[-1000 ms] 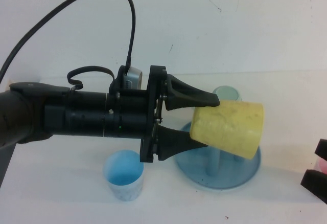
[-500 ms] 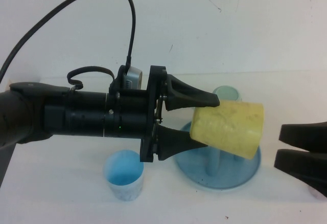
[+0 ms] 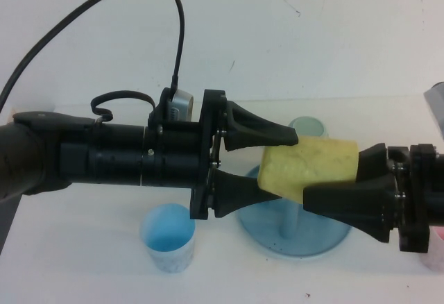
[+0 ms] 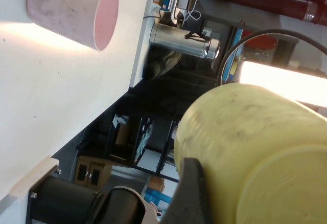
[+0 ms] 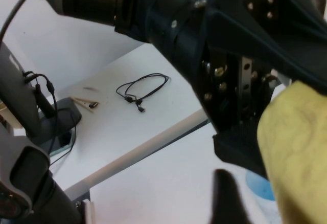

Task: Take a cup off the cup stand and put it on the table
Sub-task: Hand over the cup

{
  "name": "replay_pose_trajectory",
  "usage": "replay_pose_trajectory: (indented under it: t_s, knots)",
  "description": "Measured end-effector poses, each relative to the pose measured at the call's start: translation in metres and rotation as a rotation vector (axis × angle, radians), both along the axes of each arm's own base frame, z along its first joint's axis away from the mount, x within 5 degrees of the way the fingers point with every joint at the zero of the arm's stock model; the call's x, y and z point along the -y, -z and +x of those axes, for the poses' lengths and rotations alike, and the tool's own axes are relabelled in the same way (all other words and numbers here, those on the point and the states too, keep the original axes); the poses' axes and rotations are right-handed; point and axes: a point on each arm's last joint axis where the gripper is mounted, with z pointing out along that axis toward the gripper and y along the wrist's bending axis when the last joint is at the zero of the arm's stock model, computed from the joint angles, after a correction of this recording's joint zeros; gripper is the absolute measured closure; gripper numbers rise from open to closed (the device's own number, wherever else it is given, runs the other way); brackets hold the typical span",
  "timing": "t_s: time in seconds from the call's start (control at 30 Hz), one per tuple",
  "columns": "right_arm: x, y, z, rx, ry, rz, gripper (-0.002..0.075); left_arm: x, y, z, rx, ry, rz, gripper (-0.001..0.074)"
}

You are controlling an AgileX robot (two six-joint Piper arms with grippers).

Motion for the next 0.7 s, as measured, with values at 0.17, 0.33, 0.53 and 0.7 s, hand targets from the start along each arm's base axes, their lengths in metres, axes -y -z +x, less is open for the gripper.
replay_pose_trajectory:
  t_s: [0.17, 0.33, 0.53, 0.7]
  knots:
    - [-0.0002, 0.0005, 0.0041, 0.003, 0.023, -0.017, 0.0563, 0.0001, -0.0003, -0.0002, -0.001, 0.002, -0.004, 0.0190]
    - [-0.0016, 0.0000, 0.0035, -0.022, 0.016, 0.001, 0.0672, 0.0001, -0.0012, 0.0017, 0.009, -0.015, -0.007, 0.0190]
    - [-0.0016, 0.0003, 0.0039, -0.029, 0.019, 0.003, 0.0682, 0.0000, -0.0012, 0.0024, 0.017, -0.022, -0.007, 0.0190]
    - [-0.0016, 0.0003, 0.0039, -0.029, 0.020, 0.003, 0.0687, 0.0000, -0.0011, 0.0025, 0.020, -0.023, -0.006, 0.0190]
